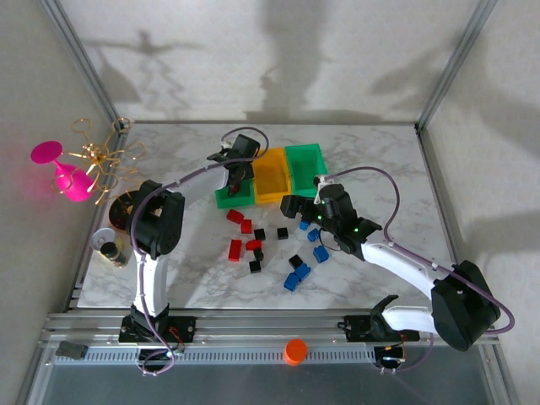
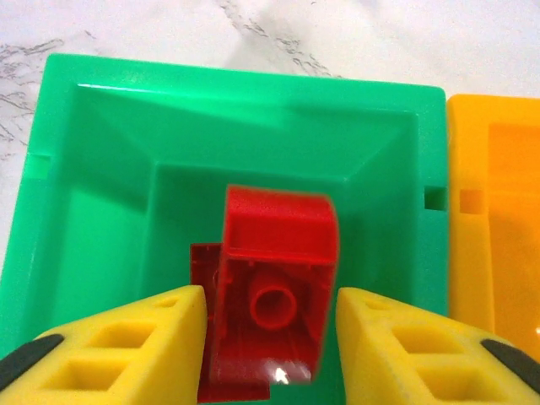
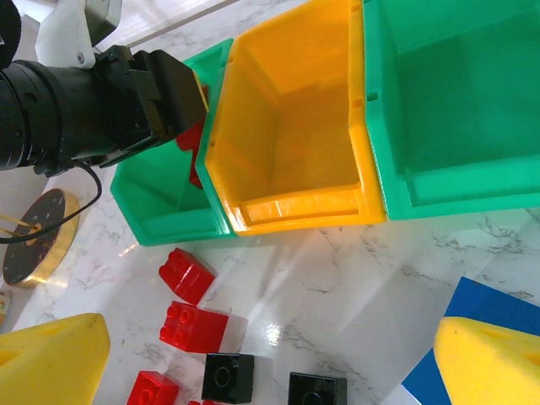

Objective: Sort the legos into containers by color
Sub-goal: Place the lego in the container.

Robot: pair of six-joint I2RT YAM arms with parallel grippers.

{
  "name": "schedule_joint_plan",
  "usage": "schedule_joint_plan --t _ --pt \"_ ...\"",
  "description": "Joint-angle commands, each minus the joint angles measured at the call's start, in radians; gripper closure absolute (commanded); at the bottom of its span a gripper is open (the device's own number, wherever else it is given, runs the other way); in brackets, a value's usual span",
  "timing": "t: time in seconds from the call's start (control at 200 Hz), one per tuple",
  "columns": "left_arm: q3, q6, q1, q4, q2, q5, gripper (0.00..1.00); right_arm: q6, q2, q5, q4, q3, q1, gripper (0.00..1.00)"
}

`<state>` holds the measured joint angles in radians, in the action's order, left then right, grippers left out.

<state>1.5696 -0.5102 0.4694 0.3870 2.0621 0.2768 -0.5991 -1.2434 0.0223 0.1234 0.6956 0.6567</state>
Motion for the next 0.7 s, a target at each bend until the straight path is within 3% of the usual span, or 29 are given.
schedule_joint_plan --t 0.0,0.265,0.696 --pt "0.035 0.021 -0.007 0.021 -0.003 -0.018 0.53 0.001 0.004 -0.009 0.01 0.018 -0.006 0.01" --pt "0.017 0.021 -0.006 0.044 -0.101 -0.051 0.5 0.023 0.009 -0.032 0.007 0.041 -0.006 0.01" --pt "-0.464 -0.078 0.043 -0.085 -0.532 -0.162 0.49 0.096 0.013 -0.13 0.008 -0.055 0.006 0.01"
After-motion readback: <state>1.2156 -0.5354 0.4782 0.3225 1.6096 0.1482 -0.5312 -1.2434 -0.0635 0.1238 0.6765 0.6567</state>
